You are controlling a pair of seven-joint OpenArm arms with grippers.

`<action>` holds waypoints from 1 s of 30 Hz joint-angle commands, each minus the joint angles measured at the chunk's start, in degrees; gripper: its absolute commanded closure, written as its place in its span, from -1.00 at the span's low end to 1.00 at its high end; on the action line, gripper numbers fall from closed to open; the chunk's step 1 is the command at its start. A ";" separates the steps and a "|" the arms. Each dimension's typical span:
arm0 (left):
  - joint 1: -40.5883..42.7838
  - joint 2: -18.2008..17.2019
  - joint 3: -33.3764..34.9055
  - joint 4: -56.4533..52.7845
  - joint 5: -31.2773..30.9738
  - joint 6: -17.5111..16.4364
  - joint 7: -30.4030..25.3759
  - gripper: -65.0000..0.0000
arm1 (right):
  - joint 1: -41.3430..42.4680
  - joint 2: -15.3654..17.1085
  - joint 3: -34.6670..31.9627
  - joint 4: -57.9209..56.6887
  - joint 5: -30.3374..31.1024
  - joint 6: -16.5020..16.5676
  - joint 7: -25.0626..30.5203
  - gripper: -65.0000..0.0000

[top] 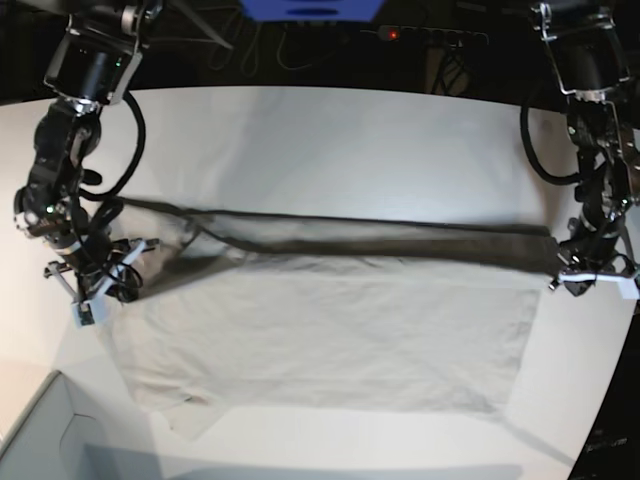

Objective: Layout the t-shirt on the table in an organized manner, then fold the t-shirt properly
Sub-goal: 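Lift the grasped edge with both grippers and fold it over the shirt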

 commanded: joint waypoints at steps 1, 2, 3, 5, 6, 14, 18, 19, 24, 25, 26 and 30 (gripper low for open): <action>-1.81 -1.01 1.16 -0.01 -0.34 -0.45 -0.98 1.00 | 2.04 0.70 0.03 0.01 0.86 0.80 1.60 1.00; -2.60 -1.09 2.21 -0.71 -0.34 -0.45 -0.98 1.00 | 2.91 0.70 0.03 -1.13 0.33 0.80 1.69 1.00; -3.22 -1.09 2.92 -1.15 -0.34 -0.45 -0.98 1.00 | 3.79 0.70 0.03 -2.10 -0.54 0.80 1.69 1.00; -4.19 -1.09 4.06 -1.85 -0.34 -0.45 -0.98 1.00 | 5.64 0.53 0.12 -3.50 -3.18 0.80 1.78 1.00; -4.63 -1.09 4.24 -1.94 -0.34 -0.45 -0.98 1.00 | 6.43 0.44 0.12 -3.77 -4.32 0.80 1.78 1.00; -6.47 -1.09 4.15 -2.20 -0.34 -0.45 -0.98 1.00 | 11.79 0.35 -0.05 -4.82 -6.08 0.80 1.78 1.00; -7.53 -1.18 4.32 -2.20 -0.34 -0.45 -0.98 1.00 | 13.82 0.79 -2.34 -9.66 -6.17 0.80 1.78 1.00; -7.62 -1.18 4.32 -2.20 -0.34 -0.45 -0.98 1.00 | 13.90 0.97 -2.52 -10.27 -6.17 0.80 1.78 1.00; -8.41 -1.18 4.32 -2.47 -0.34 -0.45 -0.98 0.99 | 13.73 1.14 -2.60 -10.89 -6.08 0.80 1.87 1.00; -8.49 -1.09 4.32 -3.08 -0.34 -0.45 -0.98 0.99 | 13.73 1.14 -2.60 -10.97 -6.08 0.80 1.87 1.00; -8.85 -1.09 4.32 -4.23 -0.34 -0.45 -0.98 0.98 | 13.73 1.14 -2.60 -10.97 -6.08 0.80 1.87 1.00; -10.69 -1.09 4.32 -8.36 -0.34 -0.45 -1.07 0.98 | 13.82 1.14 -2.60 -10.97 -6.08 0.80 1.87 1.00</action>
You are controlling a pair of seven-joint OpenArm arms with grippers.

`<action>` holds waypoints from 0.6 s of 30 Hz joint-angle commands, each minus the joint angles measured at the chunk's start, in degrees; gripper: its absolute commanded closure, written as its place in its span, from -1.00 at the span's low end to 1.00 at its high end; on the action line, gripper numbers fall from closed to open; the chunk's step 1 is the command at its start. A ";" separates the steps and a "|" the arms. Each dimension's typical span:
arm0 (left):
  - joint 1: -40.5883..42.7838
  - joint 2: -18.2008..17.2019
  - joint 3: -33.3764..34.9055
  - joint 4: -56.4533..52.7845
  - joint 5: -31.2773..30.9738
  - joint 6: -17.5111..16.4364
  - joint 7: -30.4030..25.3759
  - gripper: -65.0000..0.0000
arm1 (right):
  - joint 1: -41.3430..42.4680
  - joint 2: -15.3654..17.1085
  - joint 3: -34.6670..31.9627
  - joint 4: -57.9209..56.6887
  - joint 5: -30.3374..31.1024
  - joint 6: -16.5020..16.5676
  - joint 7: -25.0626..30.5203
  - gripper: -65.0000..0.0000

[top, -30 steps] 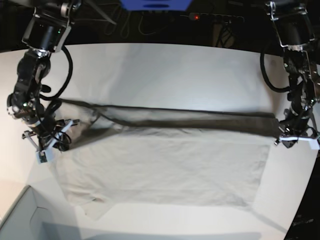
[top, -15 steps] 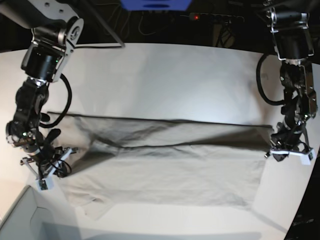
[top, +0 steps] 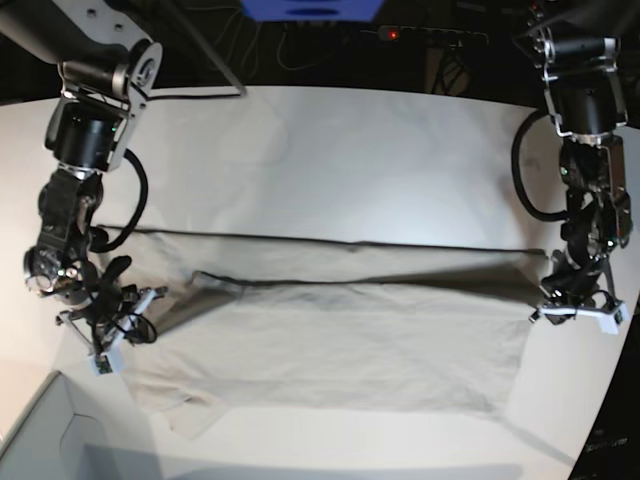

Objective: Layout the t-shirt on the table in an organized manner, then fold the t-shirt properly
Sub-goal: 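Lift the grasped edge with both grippers and fold it over the shirt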

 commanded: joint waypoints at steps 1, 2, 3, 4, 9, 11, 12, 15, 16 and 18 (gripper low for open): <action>-1.67 -1.01 -0.35 0.12 -0.28 -0.38 -1.35 0.98 | 1.58 0.42 0.04 0.98 0.87 0.80 1.39 1.00; -1.75 -1.01 -0.27 -0.85 -0.28 -0.38 -1.35 0.98 | 1.58 0.51 -0.05 0.98 0.87 0.80 1.39 1.00; -2.28 -1.01 -0.27 -1.29 -0.28 -0.38 -1.17 0.95 | 1.58 0.51 -0.05 0.98 0.78 0.80 1.30 0.95; -3.07 -1.01 -0.18 -1.64 -0.28 -0.38 -0.91 0.87 | 1.58 0.51 -0.05 0.98 0.08 0.80 1.30 0.85; -3.95 -1.01 -0.18 -1.99 -0.28 -0.38 -1.26 0.01 | 1.40 0.42 0.39 1.07 -4.41 0.80 1.21 0.18; -4.04 -1.01 -0.44 -1.64 -0.37 -0.38 -1.35 -0.32 | 1.31 0.42 0.57 1.25 -4.41 0.80 1.21 -0.05; -4.04 -1.01 -0.44 -1.64 -0.37 -0.38 -1.35 -0.43 | 1.31 0.42 0.57 1.33 -4.41 0.80 1.21 -0.13; -3.60 -0.92 -0.27 -1.55 -0.63 -0.38 -1.35 -0.62 | 0.87 0.42 2.33 1.42 -4.76 0.80 1.21 -0.26; -3.42 -0.92 -0.44 -1.55 -0.81 -0.38 -1.35 -0.62 | 0.17 0.42 3.29 1.42 -4.76 0.80 1.21 -0.28; -1.58 -0.83 -0.62 -1.55 -0.81 -0.38 -1.35 -0.62 | -0.71 0.60 4.26 1.51 -4.76 0.80 1.21 -0.28</action>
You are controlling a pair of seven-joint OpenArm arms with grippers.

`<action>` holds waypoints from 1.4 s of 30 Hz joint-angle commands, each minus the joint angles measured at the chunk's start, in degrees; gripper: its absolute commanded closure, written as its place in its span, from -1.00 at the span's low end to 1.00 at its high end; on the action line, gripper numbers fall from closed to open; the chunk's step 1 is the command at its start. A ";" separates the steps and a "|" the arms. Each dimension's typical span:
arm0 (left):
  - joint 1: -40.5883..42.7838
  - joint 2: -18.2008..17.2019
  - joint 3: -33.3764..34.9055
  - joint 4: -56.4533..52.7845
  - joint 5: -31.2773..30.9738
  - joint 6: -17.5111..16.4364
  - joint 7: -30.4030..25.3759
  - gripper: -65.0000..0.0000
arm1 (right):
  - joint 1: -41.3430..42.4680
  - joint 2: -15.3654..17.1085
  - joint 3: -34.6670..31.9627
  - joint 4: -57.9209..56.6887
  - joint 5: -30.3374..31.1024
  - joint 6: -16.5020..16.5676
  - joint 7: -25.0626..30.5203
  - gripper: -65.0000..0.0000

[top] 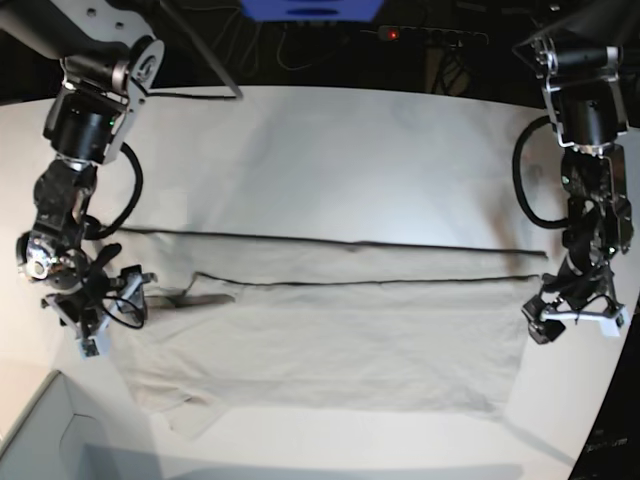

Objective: Layout the t-shirt on the table in an organized manner, then fold the t-shirt properly
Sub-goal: 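Lift the grasped edge with both grippers and fold it over the shirt, then lower the folded edge with both grippers onto the shirt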

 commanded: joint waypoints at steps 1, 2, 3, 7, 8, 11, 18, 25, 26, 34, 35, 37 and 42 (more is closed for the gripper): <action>0.81 -0.70 -0.36 0.96 -0.30 -0.21 -0.83 -0.62 | 0.38 0.82 0.35 1.07 0.44 0.80 1.08 -0.28; 1.60 -0.70 -0.36 0.70 -0.30 -0.21 -0.83 -0.62 | -0.41 0.82 0.70 1.07 0.44 0.80 1.17 -0.28; 2.13 -0.61 -0.36 0.43 -0.13 -0.21 -0.83 -0.62 | -1.12 0.82 0.97 1.07 0.44 0.80 1.17 -0.28; 3.71 -0.26 0.08 -0.09 0.22 -0.21 -0.83 -0.62 | -4.37 1.87 1.05 1.16 0.62 0.80 1.17 -0.28; 3.62 -0.26 0.08 -1.06 0.22 -0.21 -0.83 -0.62 | -5.16 1.96 1.05 1.51 0.62 0.80 1.17 -0.28; 3.01 -0.26 -0.18 -5.98 0.22 -0.21 -0.83 -0.62 | -7.27 1.96 1.05 2.74 0.71 0.80 1.17 -0.28; -0.24 -0.26 0.08 -14.42 0.22 -0.21 -0.83 -0.62 | -10.43 2.05 1.05 7.14 0.53 0.80 1.17 -0.28; -0.42 -0.35 0.08 -14.95 0.22 -0.21 -0.83 -0.02 | -12.28 3.80 1.23 7.23 0.44 0.80 1.17 -0.28; -0.42 -0.35 0.08 -15.04 0.22 -0.21 -0.83 0.19 | -12.63 3.80 1.40 7.23 0.44 0.80 1.17 -0.28; -0.42 -0.35 0.08 -15.13 0.22 -0.21 -0.83 0.97 | -11.14 5.56 4.75 -1.30 0.62 0.80 3.45 -0.28; -0.42 -0.35 0.08 -15.04 0.22 -0.21 -0.83 1.00 | -10.96 5.65 4.75 -2.80 0.62 0.80 5.04 -0.28; -0.07 -0.35 0.08 -14.42 0.22 -0.21 -0.74 1.00 | -10.79 5.74 4.75 -4.99 0.53 0.80 8.38 -0.28; 0.81 -0.70 0.08 -14.33 0.14 -0.21 -0.39 1.00 | -10.79 5.65 4.75 -5.17 0.53 0.80 10.31 -0.28</action>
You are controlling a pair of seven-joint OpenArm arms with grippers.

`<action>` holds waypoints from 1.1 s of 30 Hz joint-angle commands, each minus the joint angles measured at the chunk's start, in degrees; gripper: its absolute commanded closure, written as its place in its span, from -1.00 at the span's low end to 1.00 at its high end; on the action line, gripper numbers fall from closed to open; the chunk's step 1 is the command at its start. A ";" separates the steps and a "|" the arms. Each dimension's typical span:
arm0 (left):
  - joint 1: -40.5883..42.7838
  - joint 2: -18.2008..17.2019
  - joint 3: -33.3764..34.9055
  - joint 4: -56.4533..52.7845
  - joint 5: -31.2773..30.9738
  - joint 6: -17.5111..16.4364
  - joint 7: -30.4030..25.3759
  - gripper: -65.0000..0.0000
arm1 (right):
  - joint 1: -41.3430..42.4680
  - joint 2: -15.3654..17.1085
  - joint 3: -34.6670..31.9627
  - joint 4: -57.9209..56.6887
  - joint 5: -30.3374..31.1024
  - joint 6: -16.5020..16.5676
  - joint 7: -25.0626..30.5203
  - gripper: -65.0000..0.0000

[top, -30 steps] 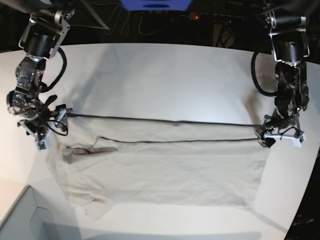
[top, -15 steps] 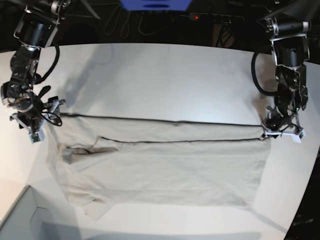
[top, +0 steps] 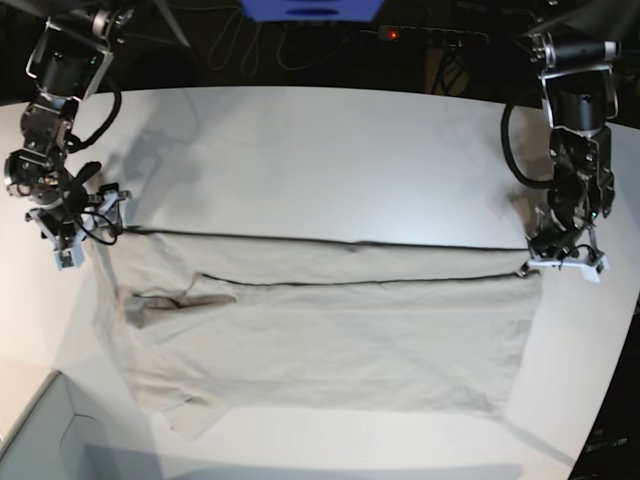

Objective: Layout the t-shirt on the table in an organized manner, then fold the t-shirt properly
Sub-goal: 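Lower the folded edge with both grippers onto the shirt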

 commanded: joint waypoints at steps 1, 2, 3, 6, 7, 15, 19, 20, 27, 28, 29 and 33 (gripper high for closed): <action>0.27 -0.83 -0.03 0.81 -0.15 0.07 0.55 1.00 | 1.10 0.82 0.13 1.04 0.73 0.80 1.48 -0.28; 0.62 -0.92 -0.03 1.43 -0.24 0.07 0.55 1.00 | 1.46 0.91 0.13 0.95 0.82 0.80 1.48 -0.28; 1.23 -0.92 -0.03 2.48 0.03 0.07 0.55 1.00 | 2.25 0.91 0.13 0.51 0.73 0.80 1.48 -0.28; 3.26 -0.92 -0.03 6.09 0.11 0.07 0.38 1.00 | 3.83 0.91 0.13 -1.42 0.73 0.80 1.48 -0.28; 3.78 -0.92 -0.03 7.05 0.20 0.07 0.46 1.00 | 4.71 0.91 0.13 -2.22 0.64 0.80 1.48 -0.28; 4.49 -0.92 -0.20 8.02 0.20 0.07 0.38 1.00 | 9.72 3.11 0.13 -11.89 0.64 0.80 1.48 -0.28; 4.66 -0.92 -0.29 8.02 0.20 0.07 0.46 1.00 | 10.95 4.07 -0.13 -16.81 0.64 0.80 1.57 -0.28; 4.93 -0.92 -0.29 8.02 0.20 0.07 0.46 1.00 | 10.95 4.07 -0.22 -16.98 0.64 0.80 1.57 -0.27; 5.28 -0.92 -0.38 8.46 0.20 0.07 0.46 1.00 | 10.42 3.99 -0.31 -17.34 0.64 0.80 1.57 0.44; 5.28 -0.92 -0.38 8.55 -0.06 0.07 0.55 1.00 | 10.42 3.90 -0.31 -17.34 0.64 0.80 1.48 0.64; 5.28 -1.01 -0.38 8.55 -0.24 0.07 0.55 1.00 | 10.42 3.90 -0.31 -17.16 0.55 0.80 1.39 0.85; 5.28 -1.01 -0.38 8.72 -0.24 0.07 0.55 1.00 | 9.98 5.39 -0.31 -16.90 0.46 0.80 0.16 1.00</action>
